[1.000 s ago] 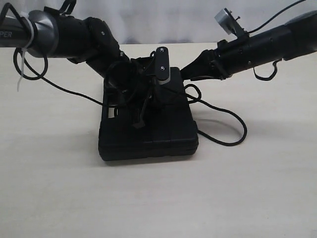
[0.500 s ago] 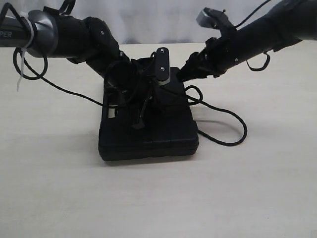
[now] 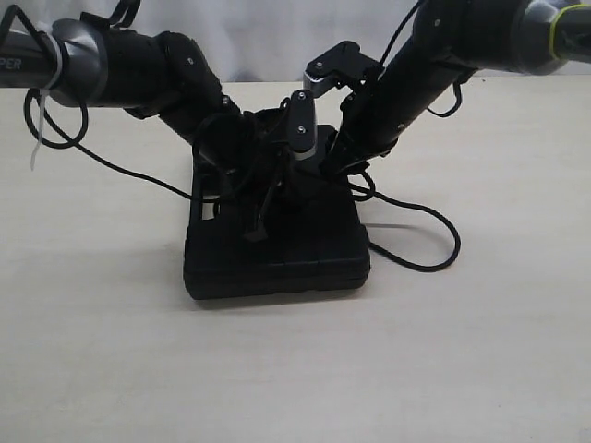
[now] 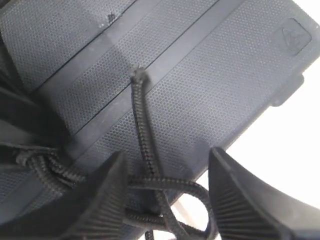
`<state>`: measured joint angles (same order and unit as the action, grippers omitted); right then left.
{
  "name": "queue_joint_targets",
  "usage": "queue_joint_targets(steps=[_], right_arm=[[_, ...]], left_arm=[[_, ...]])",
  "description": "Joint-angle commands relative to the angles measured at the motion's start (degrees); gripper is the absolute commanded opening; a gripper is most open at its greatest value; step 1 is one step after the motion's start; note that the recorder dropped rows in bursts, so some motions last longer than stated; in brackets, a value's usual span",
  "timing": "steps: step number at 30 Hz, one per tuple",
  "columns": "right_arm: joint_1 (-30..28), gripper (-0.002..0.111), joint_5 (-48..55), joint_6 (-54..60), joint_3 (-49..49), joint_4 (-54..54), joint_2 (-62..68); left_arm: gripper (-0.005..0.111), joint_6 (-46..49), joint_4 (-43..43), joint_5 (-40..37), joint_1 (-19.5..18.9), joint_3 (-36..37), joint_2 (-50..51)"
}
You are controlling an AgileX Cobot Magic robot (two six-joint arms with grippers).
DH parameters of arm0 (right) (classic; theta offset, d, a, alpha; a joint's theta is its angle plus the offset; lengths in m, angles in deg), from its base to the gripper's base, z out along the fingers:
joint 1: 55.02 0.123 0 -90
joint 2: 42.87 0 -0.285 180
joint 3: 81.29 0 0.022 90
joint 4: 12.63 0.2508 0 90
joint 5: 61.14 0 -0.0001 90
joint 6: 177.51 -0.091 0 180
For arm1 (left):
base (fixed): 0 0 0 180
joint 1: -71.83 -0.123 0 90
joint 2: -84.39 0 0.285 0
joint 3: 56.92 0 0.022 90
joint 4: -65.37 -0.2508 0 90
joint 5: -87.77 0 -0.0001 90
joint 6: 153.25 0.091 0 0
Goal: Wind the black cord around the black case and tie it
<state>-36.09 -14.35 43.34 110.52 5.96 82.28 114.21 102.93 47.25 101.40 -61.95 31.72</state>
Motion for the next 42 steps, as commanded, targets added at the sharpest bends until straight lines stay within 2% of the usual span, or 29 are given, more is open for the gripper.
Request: queue_joint_targets(steps=[1,3,5,6,9,10,11,14,16,18,20,22,23,25,28,31,42], right_arm=[[1.2,0.047,1.2,2.7,0.3,0.2,-0.1],[1.2,0.047,1.5,5.5,0.3,1.5,-0.1],[1.2,0.047,-0.2,5.2,0.3,1.6,-0.1],[1.2,0.047,-0.2,5.2,0.3,0.8,-0.1],[1.1,0.047,-0.1,4.5,0.3,-0.2,-0.1],[1.1,0.047,-0.1,4.5,0.3,-0.2,-0.1],[1.1,0.047,-0.1,4.5,0.3,0.0,-0.5],[-0.2,0.047,2.2,0.3,3.9,-0.3,-2.0],[-0.8,0.047,5.5,0.3,5.1,0.0,-2.1],[-0.8,0.047,5.8,0.8,5.1,0.5,-2.2],[-0.8,0.047,5.0,1.5,5.1,1.9,-2.2],[0.5,0.047,4.7,0.3,5.6,2.1,-0.3],[1.9,0.047,4.3,-2.3,6.9,-1.7,1.4],[3.5,0.047,5.7,-6.9,9.8,-7.9,3.9],[4.4,0.047,10.1,-7.5,14.1,-9.2,6.9],[4.5,0.047,9.4,-9.8,17.8,-10.5,8.8],[4.5,0.047,9.9,-11.7,18.3,-14.0,12.1]], left_arm=[[0.0,-0.1,1.3,0.4,0.5,-0.1,0.1],[0.0,-0.1,0.9,0.5,0.5,-0.1,0.1],[0.0,-4.7,4.0,6.6,0.4,-0.1,0.1],[0.004,-4.7,3.6,6.3,0.4,-0.1,0.1],[0.052,-4.8,3.7,6.6,0.4,-0.1,0.0],[0.061,-4.8,3.4,6.6,0.4,-0.1,-0.1],[0.063,-4.8,2.9,6.6,0.4,-0.1,-0.3],[0.064,-6.8,0.6,5.2,0.3,-0.1,-4.1],[0.063,-7.6,0.6,1.3,-2.0,-0.1,-5.8],[0.063,-11.7,0.6,-1.9,-8.0,-0.1,-8.1],[0.063,-19.6,1.1,-2.2,-14.6,-0.1,-10.6],[0.063,-31.9,1.1,2.9,-21.4,-0.1,-11.2],[0.063,-36.6,1.1,3.7,-24.3,-0.1,-11.2],[0.063,-37.1,1.1,3.6,-26.5,-0.1,-11.2],[0.063,-37.1,0.9,3.5,-27.6,-0.1,-11.1],[0.063,-36.9,1.0,3.8,-27.6,-0.1,-11.1],[0.063,-36.9,1.6,3.6,-27.5,-0.1,-11.1]])
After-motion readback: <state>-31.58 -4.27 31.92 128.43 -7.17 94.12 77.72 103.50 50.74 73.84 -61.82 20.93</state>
